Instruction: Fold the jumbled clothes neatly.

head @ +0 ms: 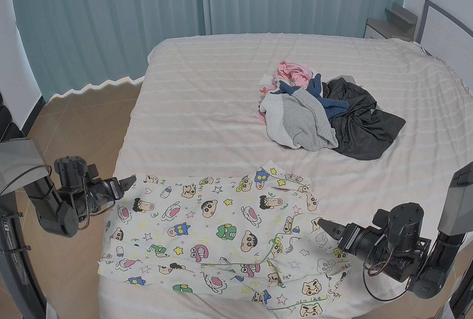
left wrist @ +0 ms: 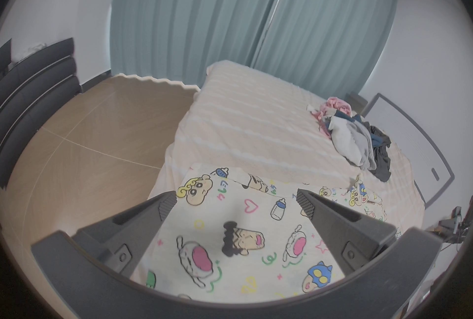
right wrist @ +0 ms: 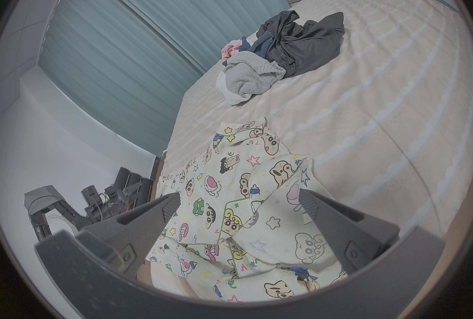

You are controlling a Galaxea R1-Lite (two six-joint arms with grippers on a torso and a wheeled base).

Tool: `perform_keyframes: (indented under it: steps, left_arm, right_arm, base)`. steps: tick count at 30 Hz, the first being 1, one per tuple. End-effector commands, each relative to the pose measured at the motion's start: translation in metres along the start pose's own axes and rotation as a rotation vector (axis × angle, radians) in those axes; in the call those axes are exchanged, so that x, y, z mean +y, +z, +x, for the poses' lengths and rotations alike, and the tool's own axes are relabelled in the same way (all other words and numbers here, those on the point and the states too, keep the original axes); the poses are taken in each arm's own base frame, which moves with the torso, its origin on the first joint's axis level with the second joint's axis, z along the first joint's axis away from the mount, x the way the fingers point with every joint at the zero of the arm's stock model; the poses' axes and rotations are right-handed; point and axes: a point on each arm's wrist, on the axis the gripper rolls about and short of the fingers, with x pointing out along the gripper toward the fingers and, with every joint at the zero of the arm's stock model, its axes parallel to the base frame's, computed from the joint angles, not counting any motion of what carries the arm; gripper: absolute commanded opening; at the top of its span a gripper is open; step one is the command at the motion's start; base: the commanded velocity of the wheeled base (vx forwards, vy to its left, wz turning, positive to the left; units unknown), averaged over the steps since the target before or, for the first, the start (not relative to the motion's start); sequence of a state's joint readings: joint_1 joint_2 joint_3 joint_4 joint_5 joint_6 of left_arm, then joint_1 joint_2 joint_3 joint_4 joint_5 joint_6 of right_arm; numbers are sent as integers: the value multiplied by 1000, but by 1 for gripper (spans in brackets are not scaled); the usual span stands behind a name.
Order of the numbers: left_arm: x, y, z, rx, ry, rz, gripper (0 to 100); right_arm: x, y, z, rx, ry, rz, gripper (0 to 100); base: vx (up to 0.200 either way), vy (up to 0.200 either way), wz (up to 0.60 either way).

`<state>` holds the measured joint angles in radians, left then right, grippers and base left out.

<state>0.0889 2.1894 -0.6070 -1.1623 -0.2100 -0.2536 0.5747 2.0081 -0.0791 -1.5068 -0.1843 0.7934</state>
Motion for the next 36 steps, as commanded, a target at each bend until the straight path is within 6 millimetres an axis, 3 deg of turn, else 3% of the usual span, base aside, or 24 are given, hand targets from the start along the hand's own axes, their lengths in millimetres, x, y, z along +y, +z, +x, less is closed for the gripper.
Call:
perform_keyframes:
  steps: [1,3,10,21,36]
  left_arm:
    - [13,32,36,26,-53,63,100]
    - [15,37,50,43,-70,59,100]
    - [24,33,62,147,-103,21,100]
    - [48,8,95,161,-36,92,100]
    - [48,10,108,135,-48,57,100]
  right_arm:
    - [-1,-1,2,6,-5,-11,100]
    - [-1,-2,3,8,-7,-12,100]
    - [-4,-4,2,18,-22,-14,100]
    - [-6,-7,5,28,-29,-10,100]
    - [-7,-11,7,42,-40,-13,100]
  base:
    - [0,0,0]
    - [0,0,0]
    - [0,0,0]
    - [0,0,0]
    - [0,0,0]
